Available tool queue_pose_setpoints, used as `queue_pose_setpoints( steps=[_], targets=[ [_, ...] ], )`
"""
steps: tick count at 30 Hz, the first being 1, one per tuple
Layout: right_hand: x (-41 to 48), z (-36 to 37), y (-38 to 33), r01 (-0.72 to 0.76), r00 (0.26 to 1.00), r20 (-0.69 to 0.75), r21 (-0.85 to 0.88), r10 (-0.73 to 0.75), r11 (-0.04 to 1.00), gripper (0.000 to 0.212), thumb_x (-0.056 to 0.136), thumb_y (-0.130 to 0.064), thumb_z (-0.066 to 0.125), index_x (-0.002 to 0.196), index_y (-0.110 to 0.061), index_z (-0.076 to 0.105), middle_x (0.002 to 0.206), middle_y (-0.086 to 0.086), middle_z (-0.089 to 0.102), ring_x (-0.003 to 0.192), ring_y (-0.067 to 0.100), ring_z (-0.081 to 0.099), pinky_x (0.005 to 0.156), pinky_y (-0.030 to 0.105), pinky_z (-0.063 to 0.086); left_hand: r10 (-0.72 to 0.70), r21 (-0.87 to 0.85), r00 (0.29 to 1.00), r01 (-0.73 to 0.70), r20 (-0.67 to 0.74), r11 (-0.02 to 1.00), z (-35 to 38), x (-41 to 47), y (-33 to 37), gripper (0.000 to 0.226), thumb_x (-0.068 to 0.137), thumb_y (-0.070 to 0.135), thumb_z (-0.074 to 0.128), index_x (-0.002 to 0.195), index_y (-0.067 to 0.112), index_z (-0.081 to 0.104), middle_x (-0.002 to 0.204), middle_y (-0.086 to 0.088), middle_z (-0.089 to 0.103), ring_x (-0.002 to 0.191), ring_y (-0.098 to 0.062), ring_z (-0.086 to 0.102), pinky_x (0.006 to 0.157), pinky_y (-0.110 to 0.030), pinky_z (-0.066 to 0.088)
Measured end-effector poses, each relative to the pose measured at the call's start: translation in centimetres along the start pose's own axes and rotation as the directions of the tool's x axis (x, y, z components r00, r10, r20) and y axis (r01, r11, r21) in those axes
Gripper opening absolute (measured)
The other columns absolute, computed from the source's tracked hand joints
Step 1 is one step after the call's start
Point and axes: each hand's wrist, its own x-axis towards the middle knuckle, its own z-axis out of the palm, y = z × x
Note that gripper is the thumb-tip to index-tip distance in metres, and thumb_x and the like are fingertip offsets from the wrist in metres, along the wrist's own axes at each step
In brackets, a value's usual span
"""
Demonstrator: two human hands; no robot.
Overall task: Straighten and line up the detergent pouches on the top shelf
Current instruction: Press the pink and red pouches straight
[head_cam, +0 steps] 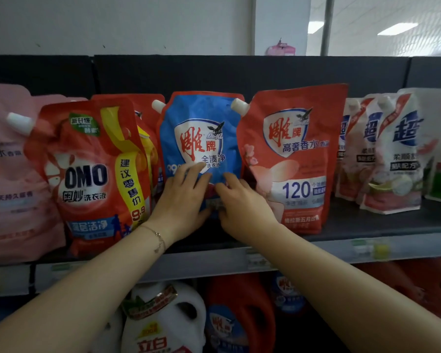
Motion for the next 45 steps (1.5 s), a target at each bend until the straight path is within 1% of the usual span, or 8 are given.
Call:
queue_pose_setpoints(
  steps=[4,7,12,17,21,28,41,45],
  targets=[
    [-1.5,-0.3,1.5,0.068,0.979,-0.194,-0.007,-0.068,0.998,0.019,0.063,-0.010,0.073,0.079,-0.007,0.064,0.072,0.008,0.061,0.060,0.029,0.061,0.044,0.023,0.030,0.093,-0.069,0.994,-0.097,-0.062,0.993,0.0,0.0,2.6,0.039,0.075,0.027,0.054,0.108,0.006,0.061,0.111,-0.012,0.061,0.100,-0.033,0.057,0.075,-0.042,0.050],
    [-2.6,-0.9,2.7,0.105,0.965,-0.242,-0.005,-0.103,0.994,0.008,0.064,-0.016,0.064,0.067,-0.011,0.059,0.058,0.002,0.055,0.046,0.025,0.054,0.040,0.019,0.019,0.013,-0.202,0.999,-0.019,-0.030,0.979,0.5,-0.1,5.1,0.041,0.077,0.029,0.035,0.104,0.011,0.060,0.102,-0.006,0.060,0.093,-0.027,0.055,0.076,-0.041,0.046],
    [-4.0,-2.2,5.2,0.141,0.952,-0.279,0.051,-0.121,0.989,0.018,0.075,-0.024,0.042,0.069,-0.013,0.054,0.059,0.000,0.056,0.048,0.023,0.055,0.041,0.023,0.026,-0.137,-0.448,0.987,0.159,0.081,0.880,1.8,0.5,8.4,0.022,0.087,0.022,0.044,0.104,0.013,0.053,0.107,-0.005,0.060,0.103,-0.025,0.053,0.085,-0.044,0.044],
    [-5.7,-3.6,8.3,0.102,0.922,-0.373,-0.028,-0.105,0.994,0.017,0.072,-0.022,0.067,0.064,-0.013,0.055,0.054,0.000,0.056,0.048,0.021,0.053,0.047,0.023,0.030,-0.252,-0.626,0.944,0.330,0.214,0.706,2.8,1.5,10.3,0.040,0.090,0.053,0.040,0.117,0.023,0.045,0.115,-0.002,0.061,0.104,-0.020,0.059,0.087,-0.044,0.050],
    [-6.3,-3.5,10.7,0.077,0.927,-0.366,-0.029,-0.082,0.997,0.023,0.075,-0.028,0.068,0.065,-0.015,0.053,0.057,-0.003,0.055,0.052,0.018,0.050,0.047,0.022,0.025,-0.297,-0.788,0.927,0.355,0.228,0.503,2.3,2.6,11.3,0.043,0.091,0.036,0.060,0.128,0.019,0.048,0.122,0.005,0.060,0.113,-0.009,0.055,0.095,-0.024,0.044],
    [-6.9,-3.0,12.3,0.187,0.920,-0.340,-0.049,-0.193,0.981,0.022,0.071,-0.025,0.076,0.077,-0.013,0.059,0.070,0.000,0.059,0.063,0.020,0.055,0.045,0.024,0.030,-0.337,-0.880,0.859,0.453,0.386,0.145,1.9,4.6,10.8,0.049,0.078,0.015,0.075,0.119,0.028,0.052,0.114,0.006,0.065,0.108,-0.012,0.060,0.094,-0.032,0.049],
    [-8.8,-3.6,15.9,0.188,0.878,-0.449,0.008,-0.165,0.982,0.025,0.075,-0.024,0.076,0.074,-0.013,0.053,0.064,-0.004,0.053,0.055,0.016,0.048,0.043,0.023,0.030,-0.342,-0.874,0.834,0.482,0.434,0.065,2.7,7.5,14.2,0.052,0.070,0.007,0.081,0.111,0.026,0.056,0.104,0.005,0.067,0.100,-0.013,0.062,0.077,-0.024,0.051],
    [-9.6,-4.5,16.4,-0.039,0.874,-0.445,0.332,0.193,0.942,0.037,0.085,-0.040,0.067,0.101,-0.010,0.051,0.086,-0.001,0.059,0.065,0.013,0.051,0.048,0.024,0.035,-0.301,-0.879,0.838,0.477,0.455,0.000,2.7,7.3,15.1,0.052,0.072,0.004,0.078,0.111,0.029,0.054,0.107,0.003,0.067,0.100,-0.013,0.062,0.076,-0.023,0.052]
  ],
)
